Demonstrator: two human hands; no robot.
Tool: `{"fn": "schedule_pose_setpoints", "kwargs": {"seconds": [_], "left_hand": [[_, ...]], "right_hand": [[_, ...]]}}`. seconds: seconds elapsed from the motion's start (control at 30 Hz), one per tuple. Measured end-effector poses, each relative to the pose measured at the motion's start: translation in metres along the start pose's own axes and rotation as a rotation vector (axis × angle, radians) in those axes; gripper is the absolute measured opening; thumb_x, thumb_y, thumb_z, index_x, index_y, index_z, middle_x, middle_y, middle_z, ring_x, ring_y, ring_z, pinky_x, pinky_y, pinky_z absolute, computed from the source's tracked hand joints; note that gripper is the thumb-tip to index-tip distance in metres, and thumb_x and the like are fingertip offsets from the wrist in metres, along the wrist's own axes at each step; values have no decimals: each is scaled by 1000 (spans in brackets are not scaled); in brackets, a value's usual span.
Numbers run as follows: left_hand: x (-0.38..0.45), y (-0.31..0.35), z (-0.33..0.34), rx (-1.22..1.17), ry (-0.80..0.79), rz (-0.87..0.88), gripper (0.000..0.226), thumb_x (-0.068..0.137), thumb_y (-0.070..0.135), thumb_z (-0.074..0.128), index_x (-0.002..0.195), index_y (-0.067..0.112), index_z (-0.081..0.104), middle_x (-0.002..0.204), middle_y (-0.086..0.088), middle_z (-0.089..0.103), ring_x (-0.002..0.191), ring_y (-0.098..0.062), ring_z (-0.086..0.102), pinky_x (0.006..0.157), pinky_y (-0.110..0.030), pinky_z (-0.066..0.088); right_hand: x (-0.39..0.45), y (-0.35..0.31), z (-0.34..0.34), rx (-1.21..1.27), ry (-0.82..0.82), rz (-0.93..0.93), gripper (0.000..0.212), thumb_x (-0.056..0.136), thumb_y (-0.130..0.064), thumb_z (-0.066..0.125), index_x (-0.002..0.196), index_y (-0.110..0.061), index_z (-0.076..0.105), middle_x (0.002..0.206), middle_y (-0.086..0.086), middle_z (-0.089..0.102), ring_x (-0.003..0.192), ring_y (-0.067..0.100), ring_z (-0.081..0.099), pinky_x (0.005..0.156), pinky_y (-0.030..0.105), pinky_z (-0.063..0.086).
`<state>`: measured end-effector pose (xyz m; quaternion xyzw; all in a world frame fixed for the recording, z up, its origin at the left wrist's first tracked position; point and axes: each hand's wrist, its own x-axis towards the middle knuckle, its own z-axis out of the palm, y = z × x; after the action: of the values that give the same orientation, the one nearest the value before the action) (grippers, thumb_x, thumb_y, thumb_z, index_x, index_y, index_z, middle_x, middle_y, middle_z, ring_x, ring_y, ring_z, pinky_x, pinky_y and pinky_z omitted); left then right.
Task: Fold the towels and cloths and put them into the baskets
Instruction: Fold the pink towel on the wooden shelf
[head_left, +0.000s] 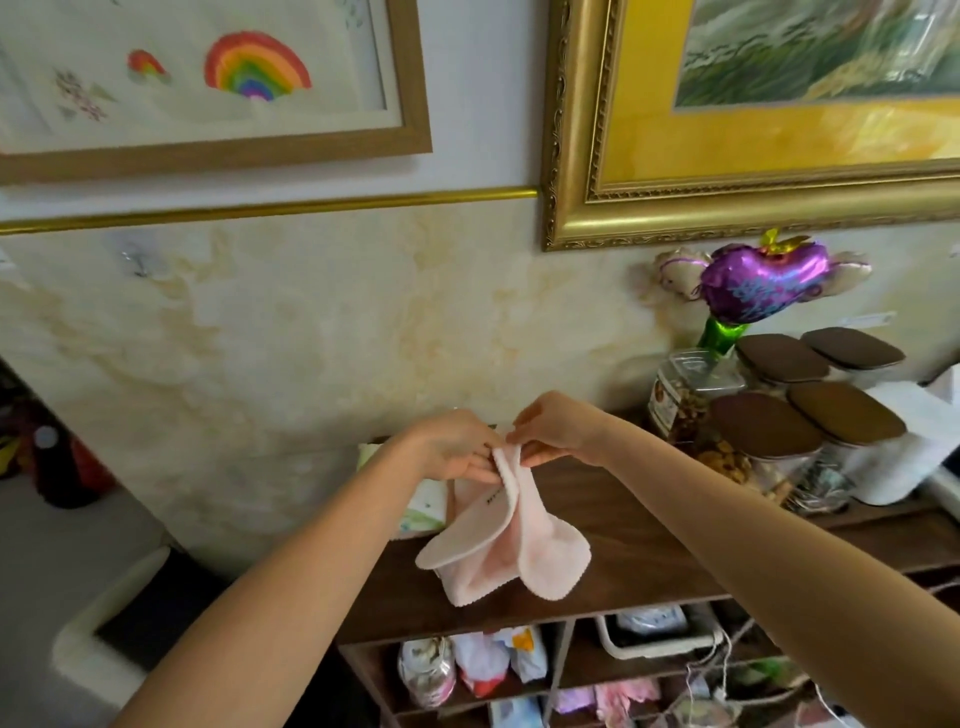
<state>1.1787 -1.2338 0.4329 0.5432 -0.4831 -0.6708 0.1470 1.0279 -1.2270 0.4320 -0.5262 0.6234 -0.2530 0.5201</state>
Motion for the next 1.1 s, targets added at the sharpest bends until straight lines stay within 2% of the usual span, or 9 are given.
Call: {"fn": "schedule_pose_setpoints", "kwargs": {"seconds": [0.27, 0.4, 0.5, 0.53, 0.63, 0.77, 0.83, 1.0, 1.1], "left_hand": [[-1, -3, 2, -113, 41, 14, 19, 97, -8, 36, 100, -8, 55, 91, -21, 64, 89, -29, 64, 88, -38, 51], [-6, 0, 3, -209, 62, 45, 28, 93, -15, 32, 83, -7, 58, 82, -20, 62, 77, -27, 64, 86, -39, 53], [-4, 3, 3, -207, 31, 122, 50, 88, -21, 27, 61, -9, 68, 76, -20, 66, 87, -29, 65, 77, -29, 58], [-5, 5, 3, -168, 25, 149, 51, 87, -22, 28, 64, -5, 71, 72, -16, 69, 94, -29, 65, 78, -27, 57], [-8, 9, 0, 44, 43, 218, 43, 89, -16, 45, 122, 9, 53, 82, -11, 73, 93, -26, 69, 80, -30, 58], [-5, 13, -16, 643, 163, 447, 15, 84, 15, 70, 86, 25, 60, 84, 0, 63, 80, -20, 60, 76, -33, 51], [-5, 17, -22, 746, 167, 541, 15, 81, 31, 73, 75, 30, 60, 85, 6, 58, 84, -16, 55, 81, -34, 46], [-19, 16, -20, 739, -19, 454, 20, 88, 41, 66, 102, 27, 64, 103, 10, 67, 95, -11, 64, 79, -25, 51], [-26, 10, -32, 820, -31, 393, 27, 92, 41, 61, 108, 20, 66, 102, 7, 69, 91, -11, 66, 74, -19, 51]], "right_hand": [[-14, 6, 4, -437, 89, -275, 14, 80, -1, 65, 77, 12, 66, 69, 18, 63, 54, 14, 57, 57, 23, 47], [-18, 4, 9, -717, 57, -354, 30, 83, -25, 66, 89, 5, 68, 81, 16, 68, 76, 30, 61, 69, 34, 46], [-18, 6, 11, -785, 122, -398, 31, 77, -25, 69, 91, 2, 66, 90, 17, 68, 86, 33, 62, 72, 39, 48], [-18, 5, 11, -763, 154, -416, 25, 77, -21, 69, 89, 1, 66, 89, 15, 69, 86, 32, 63, 72, 38, 48], [-20, -2, 1, -619, 223, -427, 16, 79, -11, 64, 90, -2, 70, 89, 13, 71, 85, 28, 64, 75, 38, 51], [-22, -18, -20, -490, 321, -435, 18, 75, -2, 56, 84, -6, 71, 81, 7, 68, 77, 20, 61, 64, 26, 47], [-26, -26, -28, -349, 426, -430, 17, 77, -2, 51, 79, -5, 68, 73, 4, 62, 69, 14, 53, 55, 21, 39], [-34, -32, -45, 48, 554, -439, 18, 82, -2, 40, 68, -9, 49, 62, 2, 41, 59, 15, 36, 51, 27, 26], [-41, -27, -55, 51, 513, -431, 23, 86, -3, 41, 65, -13, 42, 61, -1, 36, 57, 14, 31, 51, 28, 22]]}}
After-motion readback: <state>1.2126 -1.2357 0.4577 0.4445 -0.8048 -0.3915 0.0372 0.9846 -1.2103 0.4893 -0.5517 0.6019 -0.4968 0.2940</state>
